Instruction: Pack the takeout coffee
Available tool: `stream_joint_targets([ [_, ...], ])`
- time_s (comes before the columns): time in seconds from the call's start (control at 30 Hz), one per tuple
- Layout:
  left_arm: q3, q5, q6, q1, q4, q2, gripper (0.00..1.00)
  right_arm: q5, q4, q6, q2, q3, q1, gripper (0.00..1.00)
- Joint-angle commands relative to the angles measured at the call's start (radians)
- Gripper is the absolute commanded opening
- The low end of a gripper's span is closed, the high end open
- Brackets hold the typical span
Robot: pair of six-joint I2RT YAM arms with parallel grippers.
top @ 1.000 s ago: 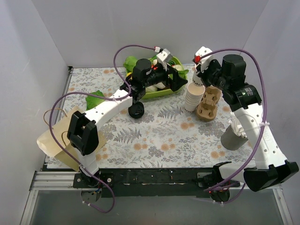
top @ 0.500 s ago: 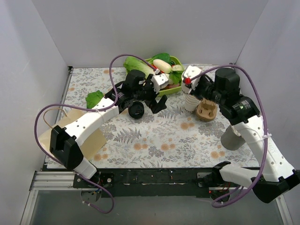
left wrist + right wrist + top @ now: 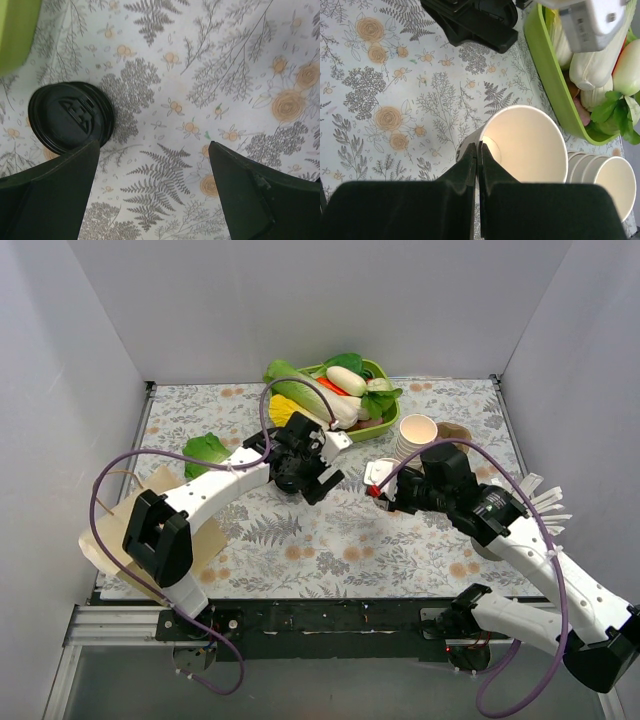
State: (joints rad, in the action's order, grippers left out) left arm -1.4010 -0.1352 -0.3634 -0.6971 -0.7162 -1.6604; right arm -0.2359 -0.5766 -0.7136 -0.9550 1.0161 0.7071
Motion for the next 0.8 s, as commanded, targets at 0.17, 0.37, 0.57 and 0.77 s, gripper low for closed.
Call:
stream_joint_targets([
  [0.17, 0.118, 0.098, 0.072, -0.002, -0.092, 0.134, 0.92, -0.013, 0.043, 0.005, 0.010, -0.033, 0.012, 0.01],
  [0.37, 0.175, 0.153, 0.107, -0.001, -0.135, 0.149, 0.91, -0.022, 0.040, -0.056, -0.004, -0.092, 0.037, 0.01],
  [0.57, 0.257, 0.212, 0.153, 0.011, -0.115, 0.179, 0.92, -0.017, 0.090, -0.064, -0.033, -0.125, 0.066, 0.01],
  [0.77, 0.345, 0.285, 0.268, 0.045, -0.034, 0.205, 0.92, -0.020, 0.127, -0.058, -0.065, -0.139, 0.083, 0.01],
])
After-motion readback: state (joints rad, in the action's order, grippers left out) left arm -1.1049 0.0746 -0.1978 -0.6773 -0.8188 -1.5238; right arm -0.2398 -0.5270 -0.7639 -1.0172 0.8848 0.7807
